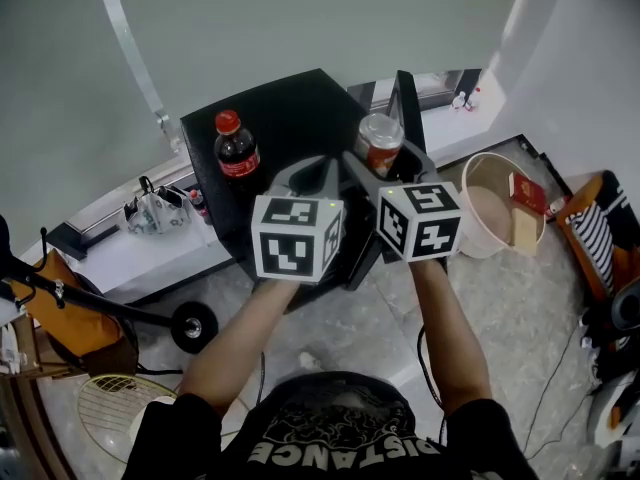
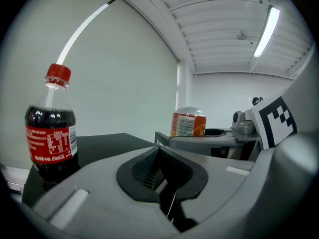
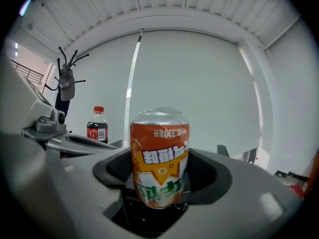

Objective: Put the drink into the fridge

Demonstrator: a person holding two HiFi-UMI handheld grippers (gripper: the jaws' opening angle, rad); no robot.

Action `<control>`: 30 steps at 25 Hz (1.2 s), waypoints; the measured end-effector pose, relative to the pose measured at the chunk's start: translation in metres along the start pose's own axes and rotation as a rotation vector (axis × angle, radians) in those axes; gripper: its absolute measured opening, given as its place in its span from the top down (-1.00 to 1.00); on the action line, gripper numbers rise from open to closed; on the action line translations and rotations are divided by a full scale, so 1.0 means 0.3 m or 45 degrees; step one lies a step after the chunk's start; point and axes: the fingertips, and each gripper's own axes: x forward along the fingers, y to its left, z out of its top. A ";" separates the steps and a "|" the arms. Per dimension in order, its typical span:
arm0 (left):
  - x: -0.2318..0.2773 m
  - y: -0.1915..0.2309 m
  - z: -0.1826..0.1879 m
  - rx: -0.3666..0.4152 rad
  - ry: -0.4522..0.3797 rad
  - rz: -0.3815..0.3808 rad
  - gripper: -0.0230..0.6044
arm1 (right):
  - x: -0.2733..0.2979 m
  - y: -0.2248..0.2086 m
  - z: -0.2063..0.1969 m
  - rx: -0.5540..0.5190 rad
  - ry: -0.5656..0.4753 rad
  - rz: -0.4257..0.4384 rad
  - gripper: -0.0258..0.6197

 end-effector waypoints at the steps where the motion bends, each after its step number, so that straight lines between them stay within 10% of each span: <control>1: -0.001 -0.010 -0.001 0.002 0.000 0.007 0.91 | -0.013 -0.002 0.000 0.000 -0.005 0.006 -0.10; 30: -0.205 -0.393 -0.282 -0.033 0.019 0.265 0.91 | -0.461 -0.024 -0.263 -0.022 -0.035 0.270 -0.10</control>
